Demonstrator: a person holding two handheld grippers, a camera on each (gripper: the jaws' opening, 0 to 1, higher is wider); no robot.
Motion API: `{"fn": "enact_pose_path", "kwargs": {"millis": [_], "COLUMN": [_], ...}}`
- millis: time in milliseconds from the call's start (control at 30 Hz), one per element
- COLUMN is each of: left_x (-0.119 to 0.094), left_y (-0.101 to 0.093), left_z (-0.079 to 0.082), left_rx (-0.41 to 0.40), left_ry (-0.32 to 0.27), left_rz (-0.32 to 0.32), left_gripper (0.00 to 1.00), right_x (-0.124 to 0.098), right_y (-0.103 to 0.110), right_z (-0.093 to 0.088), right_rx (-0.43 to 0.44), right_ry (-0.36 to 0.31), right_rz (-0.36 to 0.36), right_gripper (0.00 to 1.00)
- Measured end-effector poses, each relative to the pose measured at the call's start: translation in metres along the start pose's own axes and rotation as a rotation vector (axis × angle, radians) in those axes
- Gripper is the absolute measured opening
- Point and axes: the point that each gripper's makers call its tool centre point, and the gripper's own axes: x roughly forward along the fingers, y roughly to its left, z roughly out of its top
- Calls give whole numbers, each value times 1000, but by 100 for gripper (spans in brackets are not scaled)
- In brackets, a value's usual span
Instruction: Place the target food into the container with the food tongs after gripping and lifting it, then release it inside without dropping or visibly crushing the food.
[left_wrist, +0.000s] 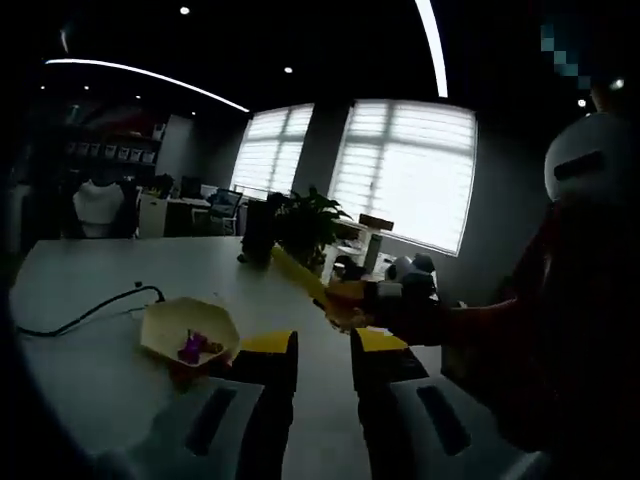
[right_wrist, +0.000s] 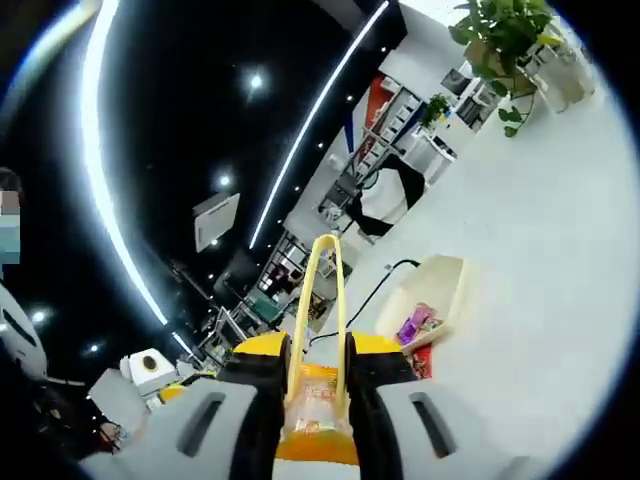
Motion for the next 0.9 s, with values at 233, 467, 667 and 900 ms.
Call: {"fn": "enact_pose_path", "kwargs": {"millis": [233,467,667,900], "left_x": [31,35,43,56], "left_y": [-1,-26,-28,-36], "left_z": [43,86,76,54], "left_rx": [-69,-252,-174,-88], "left_ry": [-101,-233,-191,-127], "left_rz": [-136,-420,-454,-453], "left_gripper": [34,46,23,20], "right_x": [3,-5,-9,-6], "right_y": [93,111,101,56], "right_z": [-7,-21,-34,-51], "right_rx": [-160,-296,-397,-568], "right_ry": [71,146,212,389], "right_rz": [297,358,357,168], "right_gripper": [19,19,21,34]}}
